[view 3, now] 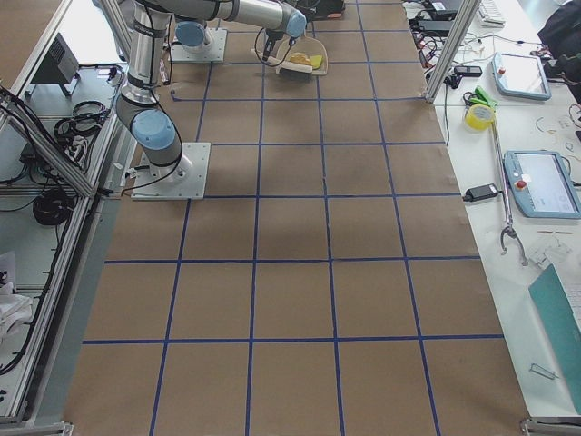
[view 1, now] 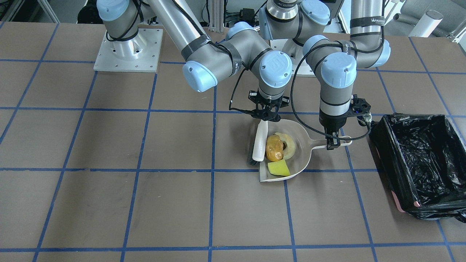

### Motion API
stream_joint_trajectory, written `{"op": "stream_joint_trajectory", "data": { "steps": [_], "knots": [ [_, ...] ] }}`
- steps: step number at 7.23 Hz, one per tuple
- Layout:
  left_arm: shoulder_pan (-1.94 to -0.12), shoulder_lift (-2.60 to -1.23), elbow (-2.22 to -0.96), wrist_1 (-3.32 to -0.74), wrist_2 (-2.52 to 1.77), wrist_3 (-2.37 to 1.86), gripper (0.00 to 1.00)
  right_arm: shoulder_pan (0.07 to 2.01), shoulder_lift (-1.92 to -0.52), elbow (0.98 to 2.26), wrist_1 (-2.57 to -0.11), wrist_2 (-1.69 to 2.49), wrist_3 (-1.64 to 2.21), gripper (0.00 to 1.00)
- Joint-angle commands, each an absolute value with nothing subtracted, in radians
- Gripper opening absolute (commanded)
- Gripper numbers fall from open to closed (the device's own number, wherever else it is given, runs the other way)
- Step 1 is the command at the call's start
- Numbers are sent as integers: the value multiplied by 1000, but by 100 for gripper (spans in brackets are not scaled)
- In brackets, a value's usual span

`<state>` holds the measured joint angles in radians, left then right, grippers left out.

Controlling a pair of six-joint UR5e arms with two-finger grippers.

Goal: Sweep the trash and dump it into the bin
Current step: 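Sweep the potato toy into the dustpan with the right gripper's brush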

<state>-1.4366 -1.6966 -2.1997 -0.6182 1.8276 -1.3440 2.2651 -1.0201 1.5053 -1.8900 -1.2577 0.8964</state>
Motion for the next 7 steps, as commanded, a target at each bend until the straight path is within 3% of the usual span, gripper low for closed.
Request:
{"op": "stream_joint_trajectory", "data": {
  "steps": [1,7],
  "knots": [
    [-1439,-1695,-2198,-618,1827,-1344,0,2266,-1000,1459,-1879,-1258,844,8],
    [-1440,-1697,-2191,-629,1824,-1345,0,2114,-1139,1471,-1630,-1434,600,7]
  ]
}}
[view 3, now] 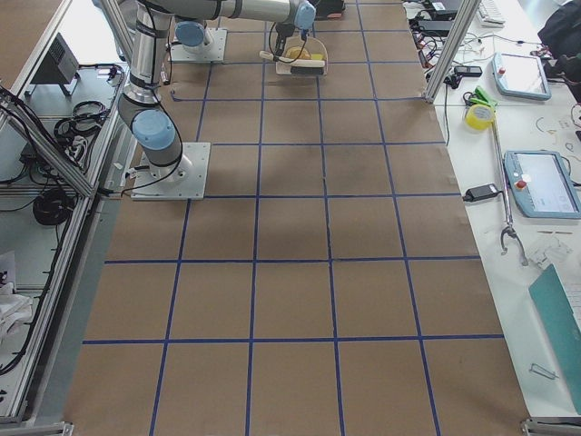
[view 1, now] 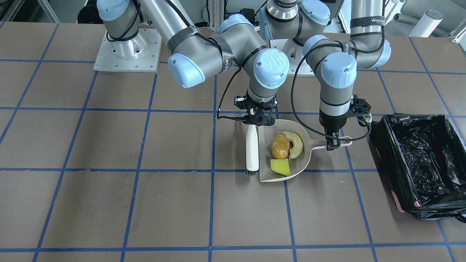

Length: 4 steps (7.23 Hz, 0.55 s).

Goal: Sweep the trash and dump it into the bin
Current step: 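Sweep the potato toy into the dustpan with the right gripper's brush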

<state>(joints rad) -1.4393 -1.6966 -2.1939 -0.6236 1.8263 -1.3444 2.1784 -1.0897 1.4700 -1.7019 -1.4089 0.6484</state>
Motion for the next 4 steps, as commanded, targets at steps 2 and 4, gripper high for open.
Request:
{"op": "stream_joint_trajectory", "data": {
  "steps": [2,4],
  "knots": [
    [-1437,-1692,-2152,-688,1764,-1347,0,1961,-1222,1471,-1519,-1474,478,7],
    [-1434,-1678,-1986,-971,1682,-1359,0,1796,-1236,1470,-1480,-1552,340,7]
  ]
}}
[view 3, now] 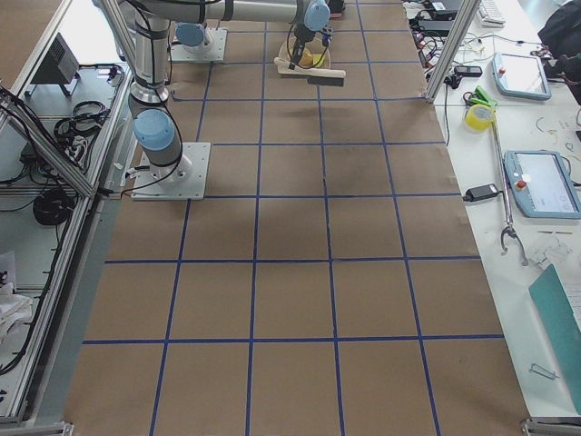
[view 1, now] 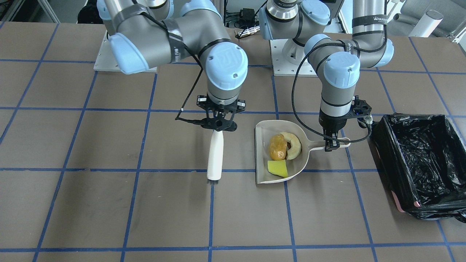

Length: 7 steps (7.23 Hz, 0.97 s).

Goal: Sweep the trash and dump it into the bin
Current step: 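Carry the dustpan over the bin with left gripper while right gripper withdraws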

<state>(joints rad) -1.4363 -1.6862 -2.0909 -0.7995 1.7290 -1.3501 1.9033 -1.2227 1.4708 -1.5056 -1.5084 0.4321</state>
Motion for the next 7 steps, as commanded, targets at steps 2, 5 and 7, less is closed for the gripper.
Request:
{"op": "stream_joint_trajectory", "data": {
  "steps": [2,5,7],
  "knots": [
    [-1383,-1680,-1764,-1258,1610,-1344,0,1648,-1232,1460,-1493,-1592,165,8],
    [-1179,-1684,-1666,-1298,1478,-1127,0,1420,-1207,1473,-1571,-1669,-128,7],
    [-1051,-1707,-1635,-1292,1468,-949,0,1314,-1171,1492,-1603,-1704,-237,4]
  ]
}}
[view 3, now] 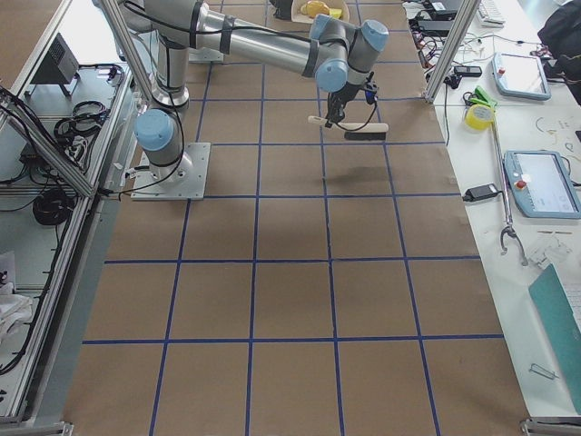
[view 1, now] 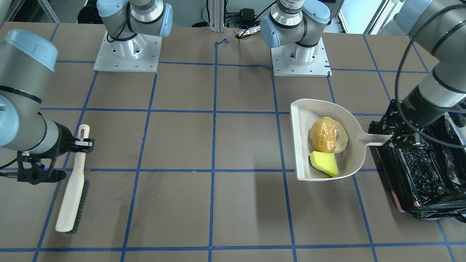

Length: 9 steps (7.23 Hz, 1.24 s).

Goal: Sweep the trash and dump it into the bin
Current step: 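Carry the dustpan over the bin with left gripper while right gripper withdraws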

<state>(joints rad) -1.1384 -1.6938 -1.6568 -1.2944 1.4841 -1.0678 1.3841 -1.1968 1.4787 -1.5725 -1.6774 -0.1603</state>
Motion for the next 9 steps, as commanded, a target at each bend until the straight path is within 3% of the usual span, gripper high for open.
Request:
{"op": "stream_joint_trajectory", "data": {
  "steps": [1,6,9],
  "knots": [
    [-979,-1716,-1605,-1298,1467,-852,0,1275,-1140,1500,-1644,-1713,-273,3],
    [-715,-1819,-1496,-1279,1485,-449,0,1216,-1144,1606,-1749,-1724,-356,0],
    [-666,-1906,-1415,-1171,1535,-271,0,1216,-1143,1627,-1764,-1723,-356,0]
  ]
}}
